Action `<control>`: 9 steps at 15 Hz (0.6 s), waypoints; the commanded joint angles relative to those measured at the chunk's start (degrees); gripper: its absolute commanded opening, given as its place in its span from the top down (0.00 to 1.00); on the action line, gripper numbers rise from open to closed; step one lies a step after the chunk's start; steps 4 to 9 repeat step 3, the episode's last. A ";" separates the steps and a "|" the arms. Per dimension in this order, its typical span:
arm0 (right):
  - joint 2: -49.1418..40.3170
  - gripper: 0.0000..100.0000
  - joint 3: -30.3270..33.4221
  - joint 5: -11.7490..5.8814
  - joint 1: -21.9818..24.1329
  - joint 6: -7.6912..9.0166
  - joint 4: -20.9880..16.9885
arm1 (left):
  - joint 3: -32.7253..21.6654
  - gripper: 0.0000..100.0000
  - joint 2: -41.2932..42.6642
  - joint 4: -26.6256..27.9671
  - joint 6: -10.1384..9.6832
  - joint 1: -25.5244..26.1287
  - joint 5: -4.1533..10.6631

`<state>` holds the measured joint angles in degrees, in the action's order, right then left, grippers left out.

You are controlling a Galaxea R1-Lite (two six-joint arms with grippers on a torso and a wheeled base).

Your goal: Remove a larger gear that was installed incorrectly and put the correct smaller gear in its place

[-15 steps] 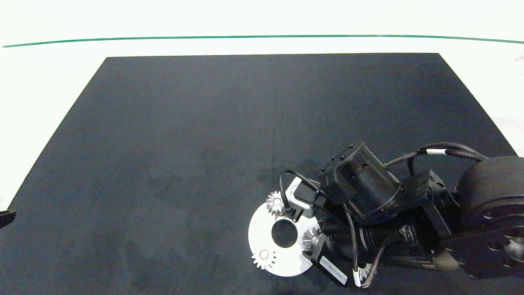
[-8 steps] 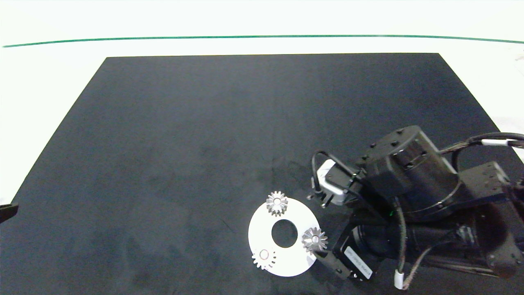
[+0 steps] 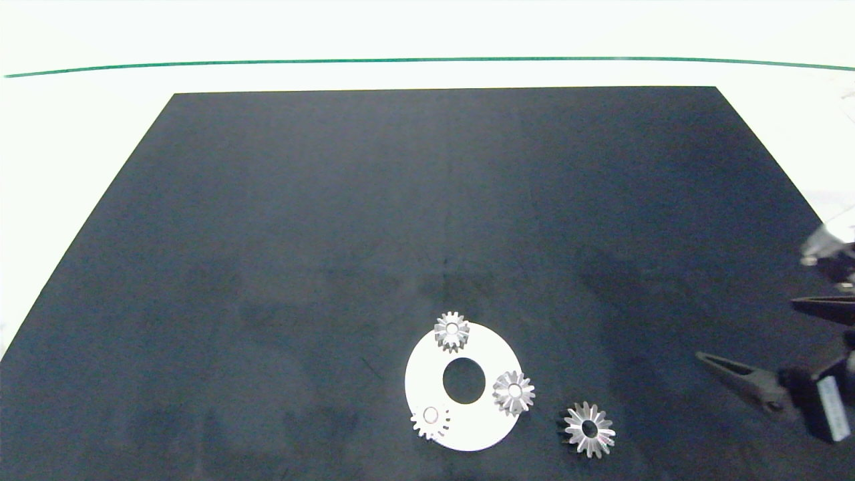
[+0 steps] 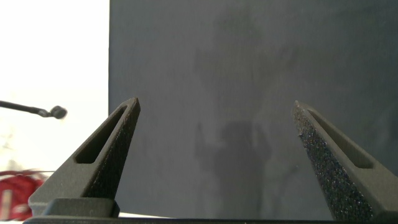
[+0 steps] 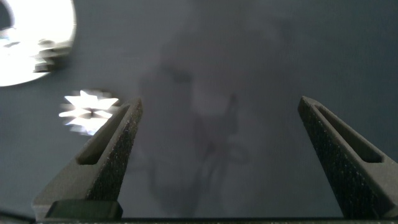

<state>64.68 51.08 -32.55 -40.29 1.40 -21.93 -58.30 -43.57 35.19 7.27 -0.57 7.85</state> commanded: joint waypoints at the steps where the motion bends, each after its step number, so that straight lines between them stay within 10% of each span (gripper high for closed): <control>1: -25.04 0.00 -10.82 -2.78 15.15 3.70 -0.31 | 8.46 0.00 16.76 -4.78 -1.82 -0.22 0.41; 3: -37.17 0.00 -17.42 -4.54 24.12 9.50 -0.13 | 9.87 0.00 24.50 -4.61 -1.03 -0.31 0.24; 9: -37.17 0.00 -17.42 -4.54 24.12 9.50 -0.13 | 9.87 0.00 24.50 -4.61 -1.03 -0.31 0.24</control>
